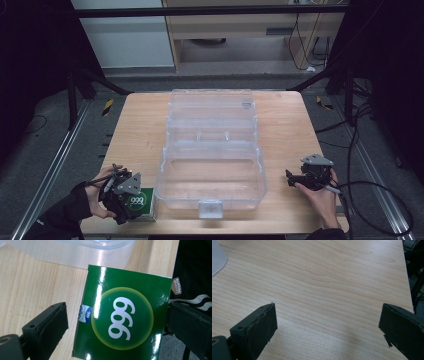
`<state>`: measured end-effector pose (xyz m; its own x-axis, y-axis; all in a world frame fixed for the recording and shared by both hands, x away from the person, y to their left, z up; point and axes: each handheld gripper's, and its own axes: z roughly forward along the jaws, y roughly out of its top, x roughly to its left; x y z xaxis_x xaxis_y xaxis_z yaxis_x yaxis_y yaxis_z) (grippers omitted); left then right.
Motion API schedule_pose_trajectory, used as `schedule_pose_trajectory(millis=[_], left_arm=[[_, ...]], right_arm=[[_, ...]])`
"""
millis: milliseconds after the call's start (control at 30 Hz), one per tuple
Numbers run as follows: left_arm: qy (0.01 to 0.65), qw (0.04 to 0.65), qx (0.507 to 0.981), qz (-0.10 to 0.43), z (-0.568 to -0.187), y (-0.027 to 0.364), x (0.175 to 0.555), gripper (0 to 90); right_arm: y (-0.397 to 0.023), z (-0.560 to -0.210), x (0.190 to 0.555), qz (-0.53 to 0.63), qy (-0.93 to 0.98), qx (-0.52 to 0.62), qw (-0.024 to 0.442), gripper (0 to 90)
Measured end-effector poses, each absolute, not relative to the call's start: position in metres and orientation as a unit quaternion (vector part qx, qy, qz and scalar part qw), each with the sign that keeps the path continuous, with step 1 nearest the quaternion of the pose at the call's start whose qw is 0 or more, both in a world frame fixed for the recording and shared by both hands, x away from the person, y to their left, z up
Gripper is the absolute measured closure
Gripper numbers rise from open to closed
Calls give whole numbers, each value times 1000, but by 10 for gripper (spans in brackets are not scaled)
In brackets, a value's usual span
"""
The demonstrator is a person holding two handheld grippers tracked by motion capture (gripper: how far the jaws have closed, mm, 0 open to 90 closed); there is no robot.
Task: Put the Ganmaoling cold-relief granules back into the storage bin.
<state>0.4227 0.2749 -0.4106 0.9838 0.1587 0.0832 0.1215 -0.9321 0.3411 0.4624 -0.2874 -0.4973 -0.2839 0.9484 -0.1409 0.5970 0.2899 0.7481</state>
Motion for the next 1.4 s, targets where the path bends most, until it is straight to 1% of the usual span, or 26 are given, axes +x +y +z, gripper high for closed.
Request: schedule_pose_trajectory(millis=[800, 1067, 1400], left_arm=[[58, 158, 985, 29, -430, 270, 427, 53], [55, 141, 988, 22, -436, 268, 429, 69], [51, 156, 986, 18, -439, 269, 430, 94]], right_arm=[[-285, -500, 463, 285, 754, 513, 296, 20], [-285, -501, 463, 282, 757, 511, 294, 20], [-284, -501, 464, 278, 759, 511, 291, 20]])
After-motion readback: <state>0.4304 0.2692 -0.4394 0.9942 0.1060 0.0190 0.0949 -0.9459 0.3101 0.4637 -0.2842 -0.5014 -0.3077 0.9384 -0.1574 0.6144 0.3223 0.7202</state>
